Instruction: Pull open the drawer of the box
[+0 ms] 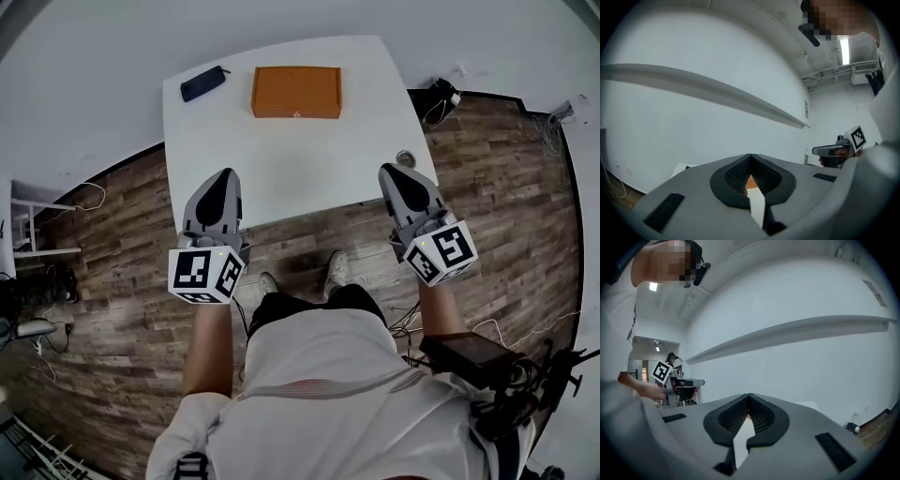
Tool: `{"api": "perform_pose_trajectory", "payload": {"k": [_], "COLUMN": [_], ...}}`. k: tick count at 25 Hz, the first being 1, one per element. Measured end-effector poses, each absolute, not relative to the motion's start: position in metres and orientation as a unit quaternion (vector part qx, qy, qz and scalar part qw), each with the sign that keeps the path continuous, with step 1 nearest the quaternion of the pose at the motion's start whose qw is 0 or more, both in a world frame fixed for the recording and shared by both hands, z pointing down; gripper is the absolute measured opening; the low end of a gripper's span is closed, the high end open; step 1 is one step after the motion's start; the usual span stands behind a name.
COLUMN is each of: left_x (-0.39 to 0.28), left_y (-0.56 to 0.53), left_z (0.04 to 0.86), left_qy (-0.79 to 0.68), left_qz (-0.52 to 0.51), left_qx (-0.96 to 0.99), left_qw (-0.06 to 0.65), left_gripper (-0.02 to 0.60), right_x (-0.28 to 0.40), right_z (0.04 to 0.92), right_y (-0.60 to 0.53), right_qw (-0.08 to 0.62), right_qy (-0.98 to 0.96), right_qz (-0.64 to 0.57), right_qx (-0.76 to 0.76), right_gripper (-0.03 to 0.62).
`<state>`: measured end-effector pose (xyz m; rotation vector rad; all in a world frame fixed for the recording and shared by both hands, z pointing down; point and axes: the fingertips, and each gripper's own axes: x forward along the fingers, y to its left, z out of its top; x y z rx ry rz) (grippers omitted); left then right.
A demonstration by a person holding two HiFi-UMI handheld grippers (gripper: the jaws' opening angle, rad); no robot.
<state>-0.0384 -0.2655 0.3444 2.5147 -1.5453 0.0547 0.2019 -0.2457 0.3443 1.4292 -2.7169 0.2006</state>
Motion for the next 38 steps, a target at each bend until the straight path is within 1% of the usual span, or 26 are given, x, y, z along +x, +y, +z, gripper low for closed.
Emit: {"api": "perform_pose_trajectory", "payload": {"k": [4, 10, 14, 21, 26, 29, 32, 38], "left_x": [-0.014, 0.0, 0.013, 0.053, 0.071, 0.077, 0.087, 0.085], "left_y": [-0.283, -0.318, -0.35, -0.398, -0.437, -0.457, -0.469, -0.483], "left_z": [0.351, 0.386, 0.43, 0.49, 0.547, 0.58, 0.606, 0.633], "left_qy": [-0.531, -0.526, -0.52, -0.491, -0.492, -0.491, -0.484, -0.507], "left_qz": [0.019, 0.037, 0.064, 0.082, 0.131, 0.163, 0.194, 0.214], "left_qx": [0.842, 0.843, 0.842, 0.848, 0.838, 0.828, 0.821, 0.797], "left_qw": [0.096, 0.104, 0.131, 0.183, 0.197, 0.217, 0.235, 0.249], "left_gripper": [0.009, 0.009, 0.009, 0.012, 0.066, 0.127, 0.172, 0.17], "right_x": [0.219, 0.214, 0.213, 0.215, 0.221, 0.223, 0.226, 0.233], "right_z": [0.356, 0.381, 0.402, 0.439, 0.467, 0.483, 0.497, 0.518], "right_y": [-0.263, -0.27, -0.266, -0.252, -0.254, -0.255, -0.257, -0.259], "right_qw": [0.033, 0.037, 0.053, 0.095, 0.106, 0.109, 0.113, 0.119], "right_qy": [-0.888, -0.884, -0.878, -0.874, -0.867, -0.864, -0.862, -0.857], "right_qz": [0.079, 0.1, 0.118, 0.138, 0.157, 0.17, 0.183, 0.2], "right_qx": [0.453, 0.456, 0.461, 0.457, 0.46, 0.461, 0.46, 0.461], "right_gripper": [0.002, 0.002, 0.002, 0.002, 0.002, 0.002, 0.002, 0.002]}}
